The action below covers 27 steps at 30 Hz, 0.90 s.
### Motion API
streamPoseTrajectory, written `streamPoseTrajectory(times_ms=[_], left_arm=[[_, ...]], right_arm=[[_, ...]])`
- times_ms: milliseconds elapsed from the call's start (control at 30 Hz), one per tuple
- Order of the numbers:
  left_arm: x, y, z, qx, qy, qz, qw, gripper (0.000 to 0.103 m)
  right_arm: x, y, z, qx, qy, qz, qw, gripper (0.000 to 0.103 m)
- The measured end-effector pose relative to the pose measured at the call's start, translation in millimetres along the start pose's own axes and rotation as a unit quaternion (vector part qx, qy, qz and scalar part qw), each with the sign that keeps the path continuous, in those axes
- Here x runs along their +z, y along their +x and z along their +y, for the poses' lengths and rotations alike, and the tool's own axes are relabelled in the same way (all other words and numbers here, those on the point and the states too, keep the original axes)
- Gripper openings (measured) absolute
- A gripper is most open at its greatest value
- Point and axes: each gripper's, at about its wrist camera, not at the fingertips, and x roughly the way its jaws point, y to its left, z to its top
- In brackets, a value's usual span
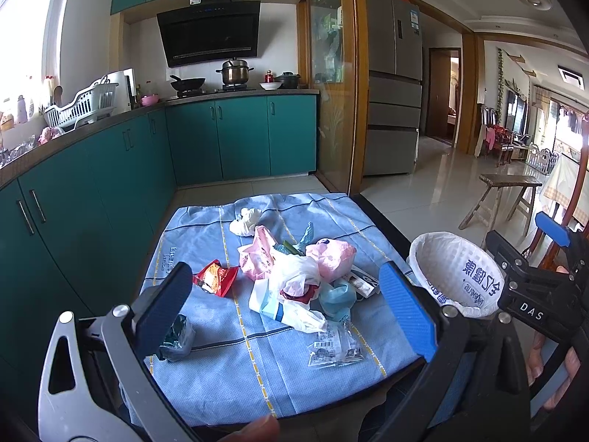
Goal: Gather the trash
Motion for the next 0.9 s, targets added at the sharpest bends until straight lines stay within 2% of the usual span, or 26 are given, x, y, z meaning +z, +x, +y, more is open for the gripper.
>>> streamPoseTrajectory(times_ms=[900], left_arm=[[-6.8, 8.8, -1.7, -0.001, 0.000, 0.015, 0.9999, 0.100]], right_arm=[[-4.0, 1.3, 0.8, 0.001, -0.001, 0.003, 1.000, 0.100]])
